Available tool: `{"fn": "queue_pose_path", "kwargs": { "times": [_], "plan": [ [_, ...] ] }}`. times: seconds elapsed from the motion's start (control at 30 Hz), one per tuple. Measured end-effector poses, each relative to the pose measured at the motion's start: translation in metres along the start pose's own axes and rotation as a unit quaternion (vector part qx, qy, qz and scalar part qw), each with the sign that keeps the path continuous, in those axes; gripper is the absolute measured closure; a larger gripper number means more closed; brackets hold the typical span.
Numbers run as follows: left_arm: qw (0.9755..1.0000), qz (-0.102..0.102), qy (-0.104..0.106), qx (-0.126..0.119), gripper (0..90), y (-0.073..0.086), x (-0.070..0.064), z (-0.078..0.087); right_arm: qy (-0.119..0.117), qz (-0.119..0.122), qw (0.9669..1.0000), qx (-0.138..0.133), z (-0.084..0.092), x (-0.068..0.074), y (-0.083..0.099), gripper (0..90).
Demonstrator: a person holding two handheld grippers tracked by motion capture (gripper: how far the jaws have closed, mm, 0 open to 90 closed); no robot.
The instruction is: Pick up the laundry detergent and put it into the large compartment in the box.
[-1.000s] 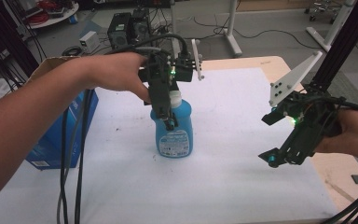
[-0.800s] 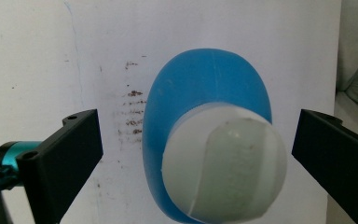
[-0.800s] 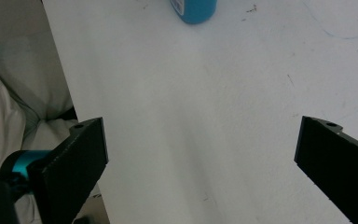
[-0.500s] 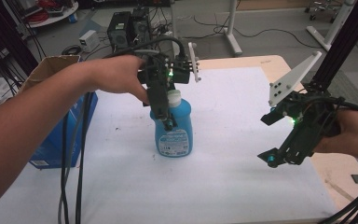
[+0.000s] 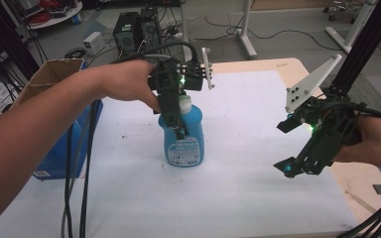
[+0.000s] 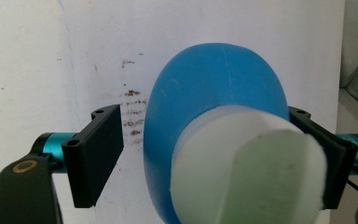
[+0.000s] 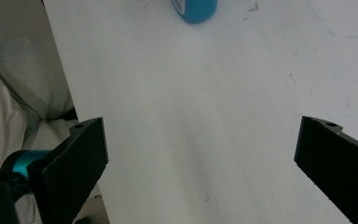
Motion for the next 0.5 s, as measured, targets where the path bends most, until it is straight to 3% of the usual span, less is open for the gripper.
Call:
{"fn": "queue_pose_path", "kwargs": {
  "times": [0.37,0.5],
  "plan": [
    [1.0000,-0.006,0.001,0.005,24.7,-0.0007,0.0006,-0.0025,0.000,-0.002,1.0000,0.000,-0.0011,-0.0001,0.0016,1.7],
    [0.9999,-0.006,0.011,0.001,30.5,-0.0001,0.0004,-0.0023,-0.001,-0.003,1.0000,0.000,-0.0008,0.0000,0.0020,1.7]
  ]
}}
Point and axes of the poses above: each handheld gripper's, and its own axes: z roughly backward along the jaws, y roughly out of its underside, x roughly to its left, the point moved 1 cm from there along -z, roughly forward along the jaws, and after that the axes turned 5 degrees about -y, right-handed, at the moved point
